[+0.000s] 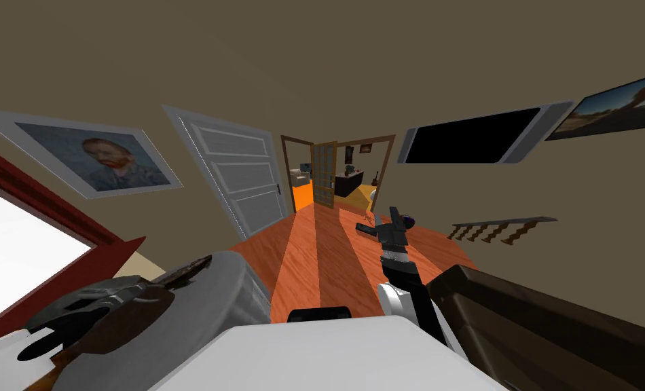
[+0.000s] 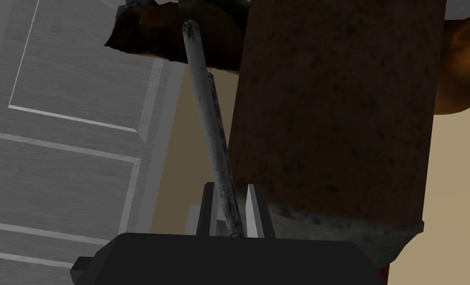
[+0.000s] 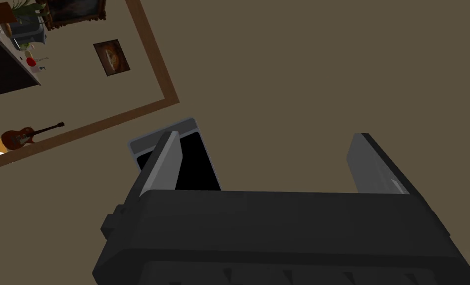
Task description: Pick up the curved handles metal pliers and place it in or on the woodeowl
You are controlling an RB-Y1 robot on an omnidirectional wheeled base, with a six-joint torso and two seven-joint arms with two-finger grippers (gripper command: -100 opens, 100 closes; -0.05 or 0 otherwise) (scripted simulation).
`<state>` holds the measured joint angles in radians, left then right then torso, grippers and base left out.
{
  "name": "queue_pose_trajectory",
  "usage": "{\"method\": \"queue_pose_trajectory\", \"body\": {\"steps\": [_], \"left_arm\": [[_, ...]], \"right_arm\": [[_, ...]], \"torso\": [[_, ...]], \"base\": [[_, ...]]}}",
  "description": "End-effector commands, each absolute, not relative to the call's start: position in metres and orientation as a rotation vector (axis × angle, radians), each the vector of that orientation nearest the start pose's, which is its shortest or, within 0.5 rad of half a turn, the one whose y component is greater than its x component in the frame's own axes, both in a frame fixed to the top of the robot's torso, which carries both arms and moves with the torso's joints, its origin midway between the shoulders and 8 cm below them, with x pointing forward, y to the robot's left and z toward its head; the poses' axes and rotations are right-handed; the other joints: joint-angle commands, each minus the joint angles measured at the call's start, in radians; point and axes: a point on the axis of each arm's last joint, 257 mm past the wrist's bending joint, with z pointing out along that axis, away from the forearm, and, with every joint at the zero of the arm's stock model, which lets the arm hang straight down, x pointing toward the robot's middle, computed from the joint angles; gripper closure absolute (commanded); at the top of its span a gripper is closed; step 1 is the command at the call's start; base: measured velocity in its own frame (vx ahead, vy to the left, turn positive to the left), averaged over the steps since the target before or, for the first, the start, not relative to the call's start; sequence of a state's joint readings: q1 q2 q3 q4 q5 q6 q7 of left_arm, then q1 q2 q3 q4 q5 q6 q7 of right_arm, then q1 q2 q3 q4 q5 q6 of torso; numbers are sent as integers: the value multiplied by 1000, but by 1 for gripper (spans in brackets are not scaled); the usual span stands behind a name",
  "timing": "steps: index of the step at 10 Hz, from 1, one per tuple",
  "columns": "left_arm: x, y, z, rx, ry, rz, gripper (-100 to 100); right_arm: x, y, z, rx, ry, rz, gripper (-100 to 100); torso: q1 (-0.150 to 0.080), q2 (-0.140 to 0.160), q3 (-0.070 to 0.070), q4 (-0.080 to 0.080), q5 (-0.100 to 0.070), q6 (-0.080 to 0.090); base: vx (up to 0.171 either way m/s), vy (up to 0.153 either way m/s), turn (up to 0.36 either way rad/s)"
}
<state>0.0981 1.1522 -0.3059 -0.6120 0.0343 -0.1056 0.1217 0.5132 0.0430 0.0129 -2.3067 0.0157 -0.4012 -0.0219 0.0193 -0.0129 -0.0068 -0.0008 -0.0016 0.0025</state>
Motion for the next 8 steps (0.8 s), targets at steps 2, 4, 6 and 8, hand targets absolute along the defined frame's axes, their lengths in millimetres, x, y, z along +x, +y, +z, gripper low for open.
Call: {"method": "queue_pose_trajectory", "body": {"steps": [2,4,6,8], "left_arm": [[235,845,-300,-1022,1910,454,100],[220,858,-288,-1008,1922,502,100],[211,864,-284,-1000,1931,525,100],[213,864,-283,-1001,1926,519,-100]], "right_arm": [[354,-282,13,758,634,1300,0],[354,-282,13,758,634,1300,0],[354,-282,13,758,634,1299,0],[354,-282,13,758,634,1300,0]], "torso": [[1,-1,-1,0,0,-1],[5,-3,-2,-1,0,1],[10,-7,-5,-2,1,2],[5,-4,-4,-3,2,0]], "base": [[75,61,-108],[93,95,-145],[100,123,-112],[23,23,-3]]}}
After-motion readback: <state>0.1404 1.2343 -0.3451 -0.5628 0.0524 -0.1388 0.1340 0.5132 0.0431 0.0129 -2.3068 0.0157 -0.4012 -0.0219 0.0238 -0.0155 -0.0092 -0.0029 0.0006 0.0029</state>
